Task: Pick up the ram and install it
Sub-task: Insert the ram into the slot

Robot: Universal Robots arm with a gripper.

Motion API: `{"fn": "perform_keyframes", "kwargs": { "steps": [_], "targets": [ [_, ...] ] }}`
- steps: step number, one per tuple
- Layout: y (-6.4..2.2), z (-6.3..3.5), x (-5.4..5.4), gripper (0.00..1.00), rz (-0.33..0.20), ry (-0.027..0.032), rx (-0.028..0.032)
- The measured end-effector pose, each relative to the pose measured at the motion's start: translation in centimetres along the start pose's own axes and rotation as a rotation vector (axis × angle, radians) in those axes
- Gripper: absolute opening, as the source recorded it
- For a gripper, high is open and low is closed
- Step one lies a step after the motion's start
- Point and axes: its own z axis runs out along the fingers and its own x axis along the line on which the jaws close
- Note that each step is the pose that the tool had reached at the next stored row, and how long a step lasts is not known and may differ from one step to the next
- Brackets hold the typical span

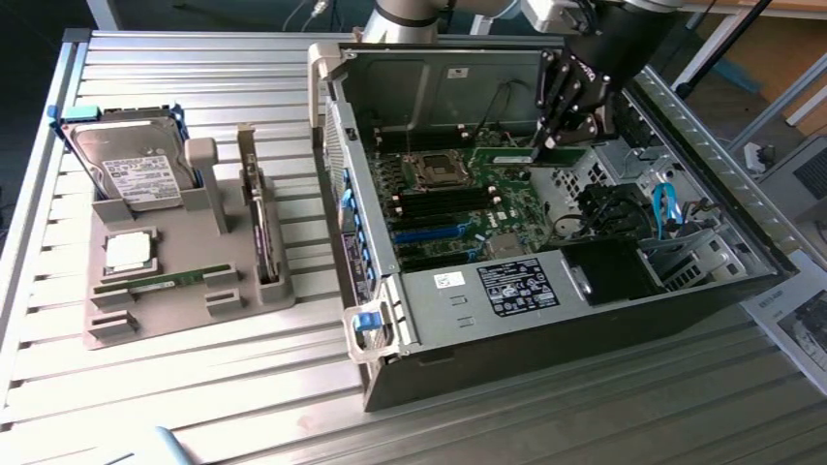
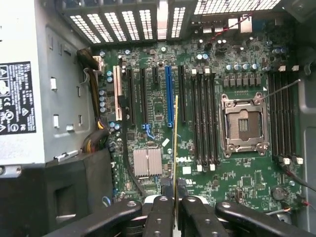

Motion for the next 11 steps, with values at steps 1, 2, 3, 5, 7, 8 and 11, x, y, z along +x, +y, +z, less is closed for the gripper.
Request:
{"fn": "perform_keyframes", "kwargs": {
  "steps": [1,2,3,5,7,8,11],
  "targets": [
    [0.13,0.23,-0.1,0.13,0.0,0.0,0.0],
    [0.48,0.59,-0.3,0.13,0.0,0.0004,0.0],
    [1.09,1.11,-0.5,0.13,0.0,0.0003,0.0001],
    [1.51,1.58,-0.7,0.13,0.0,0.0006,0.0],
    [1.71,1.99,-0.9,0.13,-0.006,0.0004,0.001],
    [1.76,2.16,-0.9,0.13,-0.012,0.0005,0.0018],
    [1.97,2.96,-1.1,0.13,-0.043,0.0017,0.0045]
  ]
}}
